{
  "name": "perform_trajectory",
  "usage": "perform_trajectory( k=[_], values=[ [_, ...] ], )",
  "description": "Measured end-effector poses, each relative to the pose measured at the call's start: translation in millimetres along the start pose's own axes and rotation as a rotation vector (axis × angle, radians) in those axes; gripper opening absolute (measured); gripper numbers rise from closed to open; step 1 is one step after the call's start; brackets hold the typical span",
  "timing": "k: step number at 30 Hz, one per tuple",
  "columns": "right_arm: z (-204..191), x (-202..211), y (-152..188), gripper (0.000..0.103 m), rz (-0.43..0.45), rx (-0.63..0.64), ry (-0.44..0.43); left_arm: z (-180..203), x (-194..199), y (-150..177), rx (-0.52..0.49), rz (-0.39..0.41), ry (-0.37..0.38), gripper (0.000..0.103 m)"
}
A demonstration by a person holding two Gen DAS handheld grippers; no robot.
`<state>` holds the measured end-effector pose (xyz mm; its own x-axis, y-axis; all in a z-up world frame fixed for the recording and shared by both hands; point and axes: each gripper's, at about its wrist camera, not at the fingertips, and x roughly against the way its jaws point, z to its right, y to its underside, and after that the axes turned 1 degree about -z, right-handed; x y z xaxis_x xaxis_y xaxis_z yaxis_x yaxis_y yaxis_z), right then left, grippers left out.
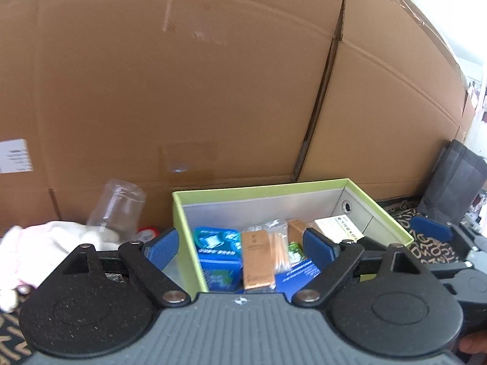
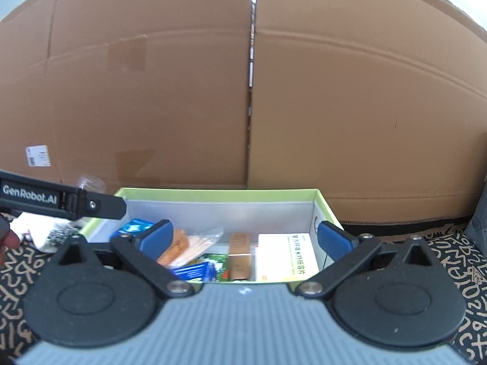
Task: Organize objects
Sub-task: 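Carry both copper boxes into the shoebox and open both tools, then withdraw both open tools from the shoebox toward the white-pink gloves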
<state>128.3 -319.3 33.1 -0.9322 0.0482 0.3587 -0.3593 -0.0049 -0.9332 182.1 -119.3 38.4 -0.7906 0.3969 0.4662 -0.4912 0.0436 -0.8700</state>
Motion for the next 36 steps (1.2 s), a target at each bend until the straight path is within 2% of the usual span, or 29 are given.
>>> perform_trajectory(
  k=[8,15,21,26,30,36],
  values=[
    [-24.9,37.4,-2.9,0.103,0.016,0.024,-0.037,-7.2,47.5,12.2,-0.017,0.036,-0.038,0.091],
    [-58.5,66.0,11.0,0.103,-0.002,0.039,-0.113,-34.3,87.4,46.0,0.001,0.035,-0.100,0.091],
    [-101.2,71.5,38.2,0.103,-0.051,0.073,-0.202,-79.9,107.4,87.4,0.082,-0.017,-0.188,0.091],
    [-143.9,63.1,57.8,0.103,-0.112,0.113,-0.286,-128.9,115.0,114.0,0.203,-0.071,-0.270,0.091],
    [-178.8,54.0,67.0,0.103,-0.150,0.153,-0.348,-159.3,118.9,116.1,0.256,-0.056,-0.322,0.091],
    [-204.8,51.9,66.7,0.103,-0.157,0.218,-0.361,-198.8,91.0,91.3,0.265,-0.027,-0.381,0.091]
  ],
)
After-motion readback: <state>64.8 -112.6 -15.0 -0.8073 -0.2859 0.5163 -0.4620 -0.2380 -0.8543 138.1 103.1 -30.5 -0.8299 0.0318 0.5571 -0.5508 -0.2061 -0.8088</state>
